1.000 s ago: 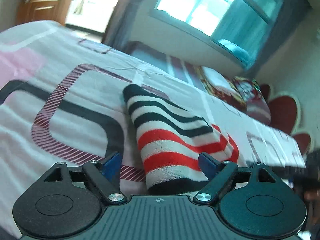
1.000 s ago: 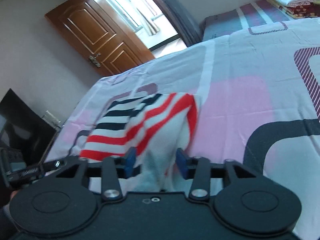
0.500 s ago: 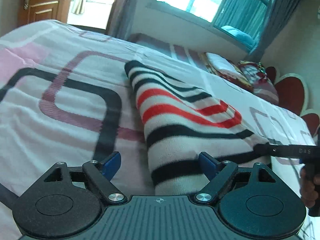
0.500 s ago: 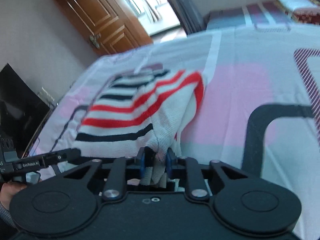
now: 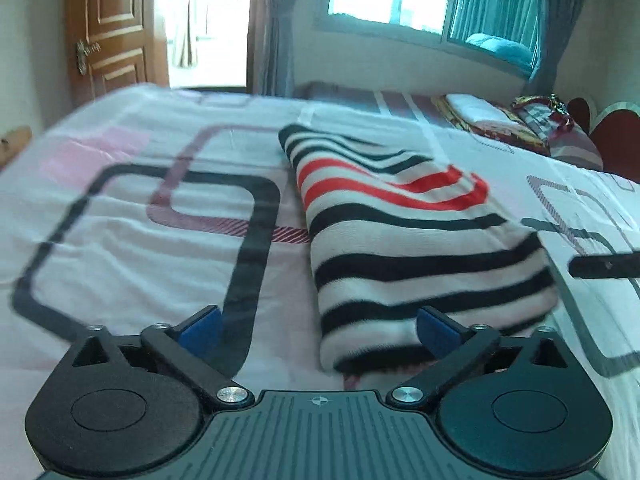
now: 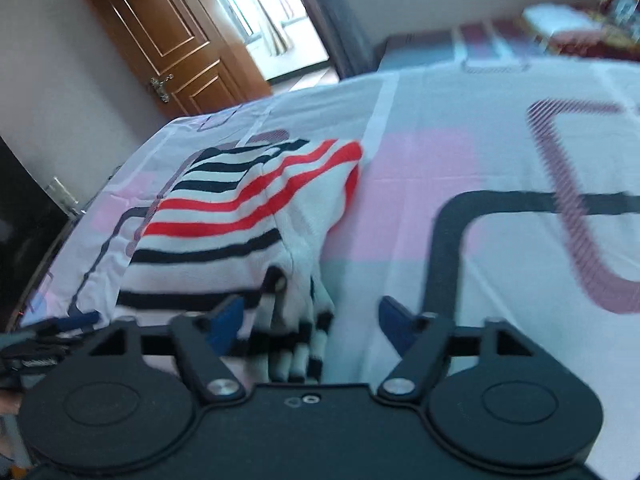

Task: Fold small clothes

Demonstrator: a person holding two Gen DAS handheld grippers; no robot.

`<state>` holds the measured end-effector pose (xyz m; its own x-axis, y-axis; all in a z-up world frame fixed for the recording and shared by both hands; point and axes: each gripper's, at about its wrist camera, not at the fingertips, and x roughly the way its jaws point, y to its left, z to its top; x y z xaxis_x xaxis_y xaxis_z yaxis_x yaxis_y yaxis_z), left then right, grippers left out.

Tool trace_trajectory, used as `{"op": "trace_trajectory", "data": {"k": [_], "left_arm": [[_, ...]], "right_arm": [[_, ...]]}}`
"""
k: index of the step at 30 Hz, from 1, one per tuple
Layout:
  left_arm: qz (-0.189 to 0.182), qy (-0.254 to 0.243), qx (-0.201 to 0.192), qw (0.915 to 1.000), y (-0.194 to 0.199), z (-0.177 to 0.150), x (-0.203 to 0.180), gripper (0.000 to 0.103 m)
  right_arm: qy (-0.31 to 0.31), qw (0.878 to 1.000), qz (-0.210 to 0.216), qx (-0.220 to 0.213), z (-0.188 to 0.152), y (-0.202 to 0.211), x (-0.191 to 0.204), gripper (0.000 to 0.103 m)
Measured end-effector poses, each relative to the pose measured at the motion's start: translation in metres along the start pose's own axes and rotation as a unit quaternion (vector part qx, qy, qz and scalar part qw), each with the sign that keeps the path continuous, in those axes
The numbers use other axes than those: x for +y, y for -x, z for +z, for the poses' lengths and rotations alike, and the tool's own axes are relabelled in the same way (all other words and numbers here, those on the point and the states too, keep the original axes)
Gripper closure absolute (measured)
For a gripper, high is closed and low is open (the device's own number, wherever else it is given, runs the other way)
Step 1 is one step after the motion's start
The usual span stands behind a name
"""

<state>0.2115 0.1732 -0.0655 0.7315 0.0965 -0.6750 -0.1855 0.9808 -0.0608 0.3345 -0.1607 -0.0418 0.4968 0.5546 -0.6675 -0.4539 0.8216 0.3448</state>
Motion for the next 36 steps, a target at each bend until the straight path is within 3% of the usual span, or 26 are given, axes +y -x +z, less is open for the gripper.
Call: {"op": "trace_trajectory", "data": {"k": [4, 9, 11, 18, 23, 36], "left_arm": [[-0.010, -0.006, -0.016, 0.9998, 0.051, -0.011, -0.010, 0.000], [-0.008, -0.024, -0.043, 0.9988, 0.111, -0.028, -0.014, 0.000], [-0.008, -0.021, -0.051, 0.9984, 0.133, -0.035, -0.014, 0.000], [0.002, -0.037, -0.104, 0.9939, 0.214, -0.066, -0.020, 0.000], [-0.018, -0.036, -0.099, 0.9943, 0.236, -0.078, -0.019, 0.000], [-0.022, -0.042, -0.109, 0.9929, 0.253, -0.085, -0.034, 0.000]], "right_arm": [[0.053, 0.998, -0.035, -0.022, -0.031, 0.043, 0.033, 0.017], [0.074, 0.994, -0.081, -0.012, -0.061, 0.088, 0.069, 0.011], [0.081, 0.992, -0.094, -0.024, -0.073, 0.108, 0.086, 0.001], [0.093, 0.980, -0.145, -0.100, -0.112, 0.163, 0.132, 0.001], [0.090, 0.979, -0.145, -0.113, -0.131, 0.182, 0.148, 0.001], [0.099, 0.974, -0.149, -0.141, -0.144, 0.201, 0.169, 0.001]]}}
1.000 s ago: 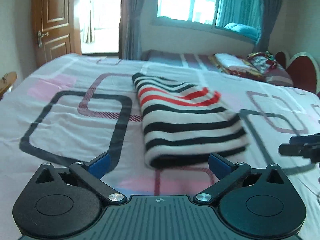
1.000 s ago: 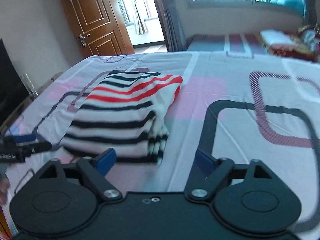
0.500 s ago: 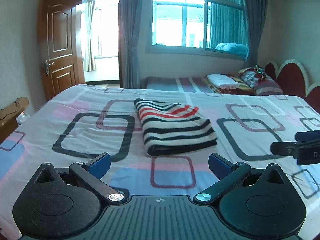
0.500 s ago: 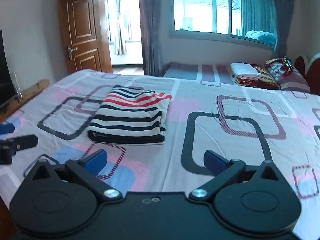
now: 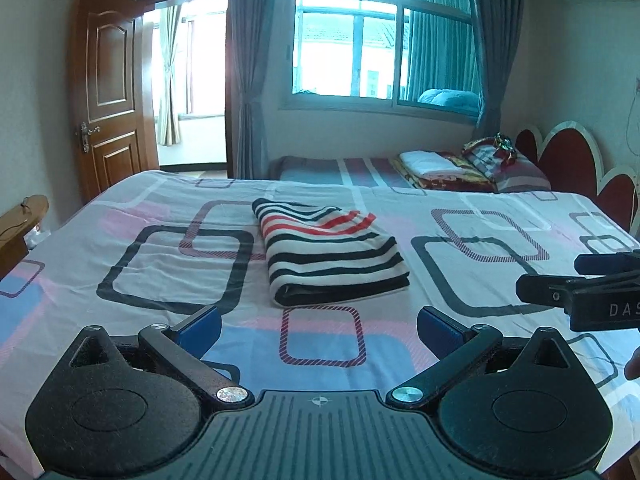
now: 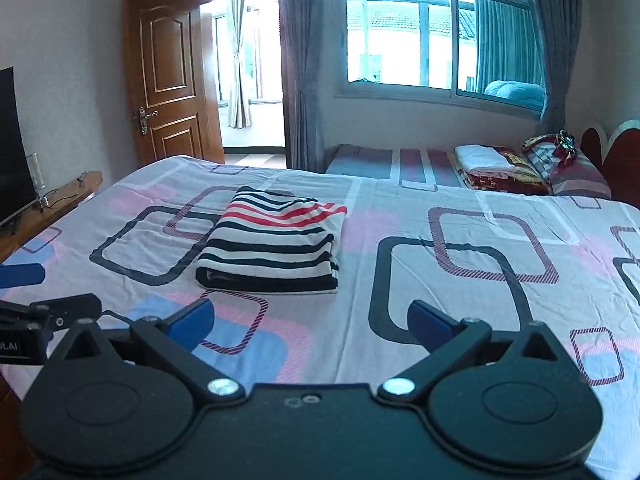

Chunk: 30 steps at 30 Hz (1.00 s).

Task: Fold small clothes

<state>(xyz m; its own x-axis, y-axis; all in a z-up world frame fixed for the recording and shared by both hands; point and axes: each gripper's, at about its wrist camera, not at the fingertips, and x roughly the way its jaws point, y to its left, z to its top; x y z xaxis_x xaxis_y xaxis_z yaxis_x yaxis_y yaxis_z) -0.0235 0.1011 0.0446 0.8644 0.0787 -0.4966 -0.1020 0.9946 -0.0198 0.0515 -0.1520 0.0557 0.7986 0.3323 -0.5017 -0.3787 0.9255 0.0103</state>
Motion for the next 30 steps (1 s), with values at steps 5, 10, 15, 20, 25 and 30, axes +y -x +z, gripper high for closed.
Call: {"op": "trace_trajectory", "data": {"k": [5, 10, 15, 20, 25, 30], "left_arm": [[0.000, 0.003, -0.003, 1.0000, -0.0011, 0.0032, 0.0022, 0.000], [0.003, 0.005, -0.004, 1.0000, -0.0024, 0.0037, 0.0059, 0.000], [0.002, 0.004, -0.003, 1.0000, -0.0034, 0.0038, 0.0067, 0.000], [0.000, 0.000, -0.003, 1.0000, -0.0024, 0.0038, 0.0030, 0.000], [-0.002, -0.003, -0.005, 1.0000, -0.0021, 0.0041, 0.0012, 0.000], [-0.003, -0.004, -0.007, 1.0000, -0.0026, 0.0049, 0.0011, 0.000]], "right_arm": [[0.002, 1.000, 0.001, -0.003, 0.0015, 0.0009, 0.0032, 0.001], [0.000, 1.000, 0.003, -0.007, 0.0040, 0.0019, 0.0052, 0.001], [0.000, 1.000, 0.002, -0.007, 0.0033, 0.0025, 0.0069, 0.001], [-0.003, 1.000, 0.000, -0.008, 0.0032, 0.0043, 0.0066, 0.001], [-0.004, 1.000, -0.002, -0.010, 0.0036, 0.0051, 0.0064, 0.001], [-0.004, 1.000, -0.003, -0.011, 0.0026, 0.0056, 0.0064, 0.001]]}}
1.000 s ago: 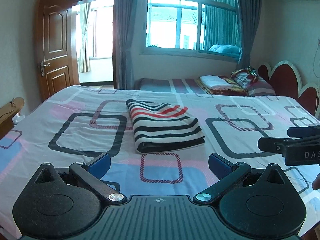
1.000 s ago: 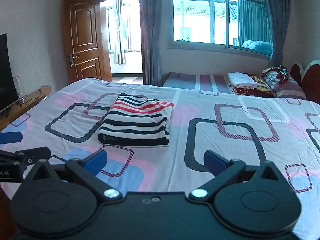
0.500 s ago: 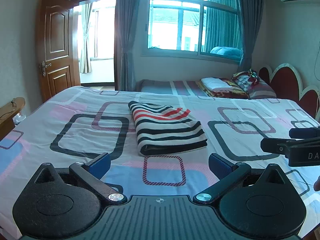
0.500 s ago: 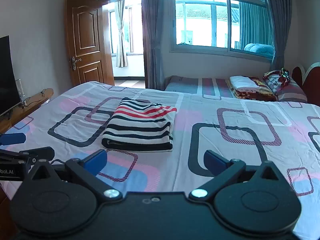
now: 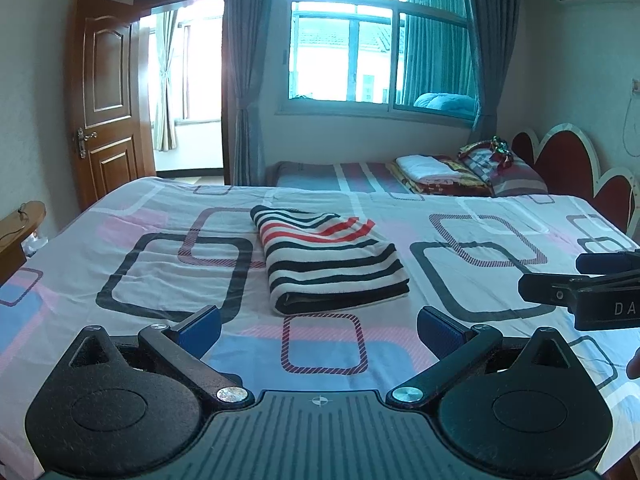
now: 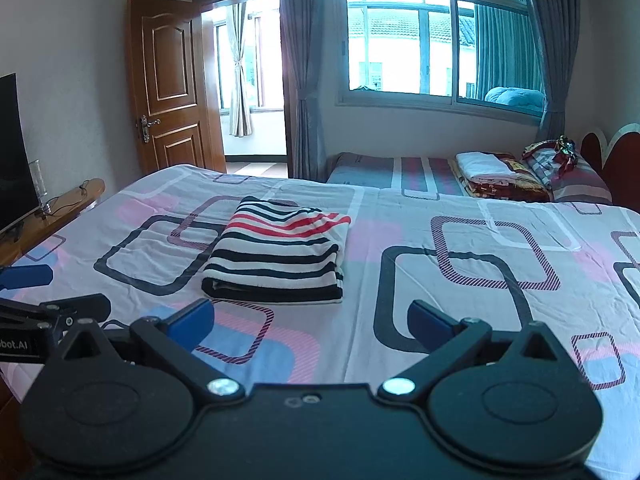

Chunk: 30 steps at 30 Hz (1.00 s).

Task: Fold small clothes

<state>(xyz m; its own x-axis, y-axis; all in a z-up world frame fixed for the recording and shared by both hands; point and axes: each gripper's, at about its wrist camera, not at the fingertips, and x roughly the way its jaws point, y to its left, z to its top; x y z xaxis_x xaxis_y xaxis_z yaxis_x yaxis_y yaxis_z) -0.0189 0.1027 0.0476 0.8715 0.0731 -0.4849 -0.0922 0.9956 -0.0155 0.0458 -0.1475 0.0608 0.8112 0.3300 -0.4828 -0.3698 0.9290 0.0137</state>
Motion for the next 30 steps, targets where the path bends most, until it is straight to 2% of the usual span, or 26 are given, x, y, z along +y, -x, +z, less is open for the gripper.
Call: {"op": "trace_trajectory", "data": {"k": [30], "left_arm": [[-0.018, -0.007, 0.003, 0.9998, -0.0090, 0.0013, 0.0031, 0.000]], "right_arm": [[-0.007, 1.000, -0.009, -0.003, 0.0020, -0.0038, -0.0034, 0.001]]}}
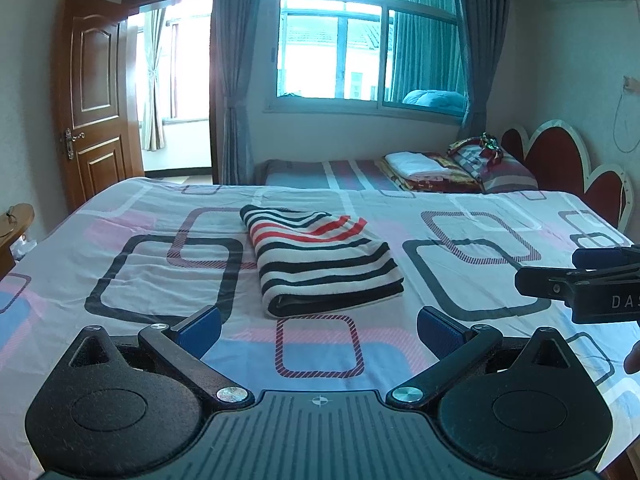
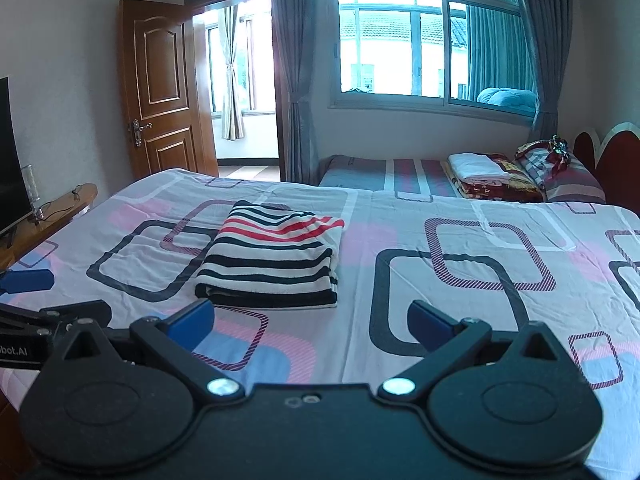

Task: Fold small clothes

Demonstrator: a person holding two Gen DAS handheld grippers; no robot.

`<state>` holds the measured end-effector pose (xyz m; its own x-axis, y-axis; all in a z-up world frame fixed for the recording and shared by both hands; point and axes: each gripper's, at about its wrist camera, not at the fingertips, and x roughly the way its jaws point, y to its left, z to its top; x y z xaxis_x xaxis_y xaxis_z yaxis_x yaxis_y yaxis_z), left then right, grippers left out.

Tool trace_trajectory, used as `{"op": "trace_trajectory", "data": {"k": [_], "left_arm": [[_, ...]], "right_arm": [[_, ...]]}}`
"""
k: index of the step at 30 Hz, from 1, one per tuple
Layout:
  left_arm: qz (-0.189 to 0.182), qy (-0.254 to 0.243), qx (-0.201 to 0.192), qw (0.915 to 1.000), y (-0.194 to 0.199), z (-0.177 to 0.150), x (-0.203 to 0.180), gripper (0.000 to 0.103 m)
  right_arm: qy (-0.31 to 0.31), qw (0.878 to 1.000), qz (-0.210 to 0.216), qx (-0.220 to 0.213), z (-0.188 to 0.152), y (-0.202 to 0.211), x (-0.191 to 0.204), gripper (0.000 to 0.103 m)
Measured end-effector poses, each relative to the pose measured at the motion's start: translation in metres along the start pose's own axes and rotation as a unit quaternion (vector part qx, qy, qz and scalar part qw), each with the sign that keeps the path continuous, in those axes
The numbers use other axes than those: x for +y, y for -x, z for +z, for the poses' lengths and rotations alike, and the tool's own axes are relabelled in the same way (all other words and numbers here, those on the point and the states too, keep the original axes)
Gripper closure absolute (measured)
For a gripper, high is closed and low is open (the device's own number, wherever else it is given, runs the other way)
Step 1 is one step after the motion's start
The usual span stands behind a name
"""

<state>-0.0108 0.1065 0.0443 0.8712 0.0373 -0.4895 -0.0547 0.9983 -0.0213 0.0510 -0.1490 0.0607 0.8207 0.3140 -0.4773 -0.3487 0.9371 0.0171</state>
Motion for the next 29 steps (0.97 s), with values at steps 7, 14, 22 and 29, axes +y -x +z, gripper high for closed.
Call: {"op": "trace_trajectory", "data": {"k": [7, 14, 22, 29], "left_arm": [[-0.004, 0.005, 0.001, 1.0000, -0.0010, -0.0006, 0.0029, 0.000], [-0.006, 0.007, 0.007, 0.9999, -0.0029, -0.0007, 0.0043, 0.000], [-0.003, 0.006, -0.001, 1.0000, -0.0038, 0.0001, 0.0038, 0.000], [0.004, 0.014, -0.003, 0.9999, -0.0031, -0.0006, 0.0076, 0.000]], "right_arm": [[0.004, 1.000, 0.000, 0.001, -0.0002, -0.0016, 0.0011, 0.001], [0.009, 1.000, 0.002, 0.005, -0.0010, -0.0053, 0.0048, 0.001], [0.011, 1.000, 0.005, 0.008, -0.0016, -0.0079, 0.0059, 0.001], [0.013, 1.000, 0.009, 0.009, -0.0007, -0.0096, 0.0071, 0.001]]}}
